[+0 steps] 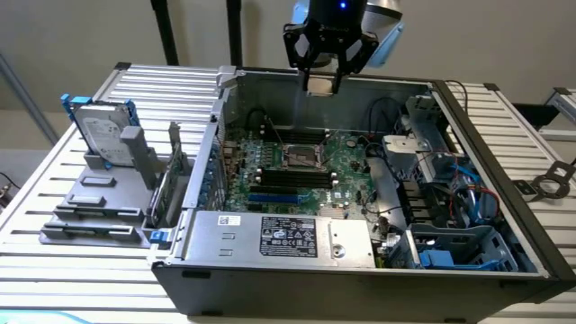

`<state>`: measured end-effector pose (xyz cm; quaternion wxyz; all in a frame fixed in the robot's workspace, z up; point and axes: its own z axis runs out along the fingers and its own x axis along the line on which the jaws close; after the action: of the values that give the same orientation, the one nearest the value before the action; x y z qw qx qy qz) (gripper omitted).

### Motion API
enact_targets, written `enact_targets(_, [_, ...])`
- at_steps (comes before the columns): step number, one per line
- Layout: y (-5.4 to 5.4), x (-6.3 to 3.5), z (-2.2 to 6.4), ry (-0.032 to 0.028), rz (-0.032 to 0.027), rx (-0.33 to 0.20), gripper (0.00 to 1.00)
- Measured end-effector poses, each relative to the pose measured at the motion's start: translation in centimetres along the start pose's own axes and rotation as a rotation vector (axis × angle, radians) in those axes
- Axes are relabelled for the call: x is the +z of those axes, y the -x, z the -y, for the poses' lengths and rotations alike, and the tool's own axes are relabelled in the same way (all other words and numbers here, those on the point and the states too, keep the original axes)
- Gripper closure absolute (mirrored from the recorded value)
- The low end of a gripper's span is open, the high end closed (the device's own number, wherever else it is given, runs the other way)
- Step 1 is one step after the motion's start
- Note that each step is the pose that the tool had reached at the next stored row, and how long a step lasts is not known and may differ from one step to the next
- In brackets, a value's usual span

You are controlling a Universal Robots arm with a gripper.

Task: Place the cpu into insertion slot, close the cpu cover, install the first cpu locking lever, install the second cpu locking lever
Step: 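Place the cpu into insertion slot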

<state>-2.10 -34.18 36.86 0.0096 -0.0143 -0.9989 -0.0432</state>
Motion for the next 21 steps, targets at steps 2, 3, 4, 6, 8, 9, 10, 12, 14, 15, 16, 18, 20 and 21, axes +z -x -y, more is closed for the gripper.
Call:
enact_targets(2, [0.0, 0.38, 0.03, 0.0005, 0.0028, 0.032, 0.46])
enact_targets(3, [0.0, 0.55, 0.05, 0.0008, 0.0043, 0.050, 0.46])
enact_targets(4, [0.0, 0.73, 0.06, 0.0013, 0.0058, 0.068, 0.46])
enact_targets(6, [0.0, 1.07, 0.10, 0.0019, 0.0090, 0.103, 0.46])
enact_targets(8, [0.0, 1.42, 0.12, 0.0028, 0.0120, 0.139, 0.46])
enact_targets(9, [0.0, 1.60, 0.14, 0.0031, 0.0138, 0.159, 0.46])
enact_targets(10, [0.0, 1.77, 0.15, 0.0035, 0.0153, 0.176, 0.46])
enact_targets(12, [0.0, 2.12, 0.18, 0.0042, 0.0184, 0.213, 0.46])
enact_targets(14, [0.0, 2.45, 0.22, 0.0049, 0.0215, 0.248, 0.46])
enact_targets(15, [0.1, 2.62, 0.23, 0.0053, 0.0231, 0.267, 0.46])
enact_targets(16, [0.1, 2.79, 0.24, 0.0058, 0.0246, 0.285, 0.46])
enact_targets(18, [0.1, 3.13, 0.27, 0.0064, 0.0278, 0.322, 0.46])
enact_targets(20, [0.1, 3.46, 0.30, 0.0071, 0.0309, 0.357, 0.46])
enact_targets(21, [0.1, 3.63, 0.31, 0.0076, 0.0325, 0.375, 0.46])
